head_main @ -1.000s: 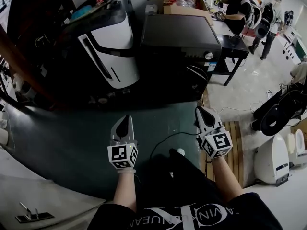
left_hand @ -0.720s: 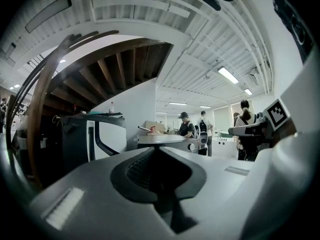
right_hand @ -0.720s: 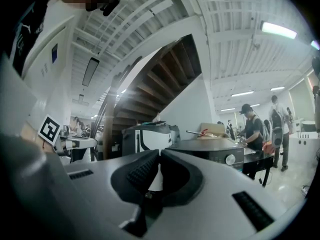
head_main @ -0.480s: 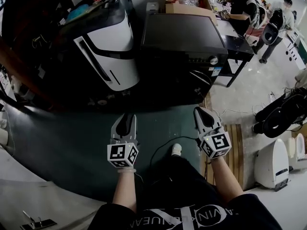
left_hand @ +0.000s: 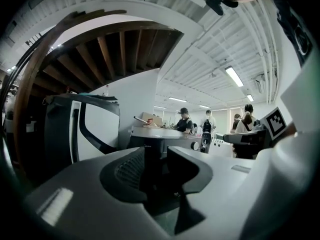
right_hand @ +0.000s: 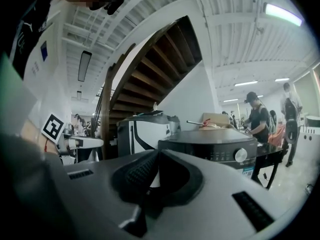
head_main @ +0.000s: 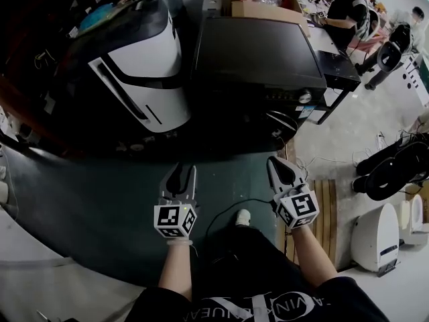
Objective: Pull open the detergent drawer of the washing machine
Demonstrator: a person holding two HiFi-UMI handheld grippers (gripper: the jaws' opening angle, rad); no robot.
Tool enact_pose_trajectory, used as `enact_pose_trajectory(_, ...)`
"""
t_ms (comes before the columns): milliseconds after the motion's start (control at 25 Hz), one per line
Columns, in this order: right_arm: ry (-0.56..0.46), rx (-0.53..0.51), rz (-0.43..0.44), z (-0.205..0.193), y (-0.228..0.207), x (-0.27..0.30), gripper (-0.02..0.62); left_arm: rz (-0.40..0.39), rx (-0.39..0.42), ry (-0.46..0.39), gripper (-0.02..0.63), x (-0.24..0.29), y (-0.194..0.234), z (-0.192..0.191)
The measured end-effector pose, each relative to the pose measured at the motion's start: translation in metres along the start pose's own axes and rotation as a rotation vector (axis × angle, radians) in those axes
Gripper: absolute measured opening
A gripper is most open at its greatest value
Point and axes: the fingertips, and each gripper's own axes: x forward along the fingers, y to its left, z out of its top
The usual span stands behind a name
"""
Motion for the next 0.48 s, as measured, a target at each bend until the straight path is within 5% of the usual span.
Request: enact_pose_trajectory(480,0.059,0.054,0.032,-0.030,-0.053,0.072,0.015,0.006,-0.052,0.072,0.144,0.094,0.015,-0.027)
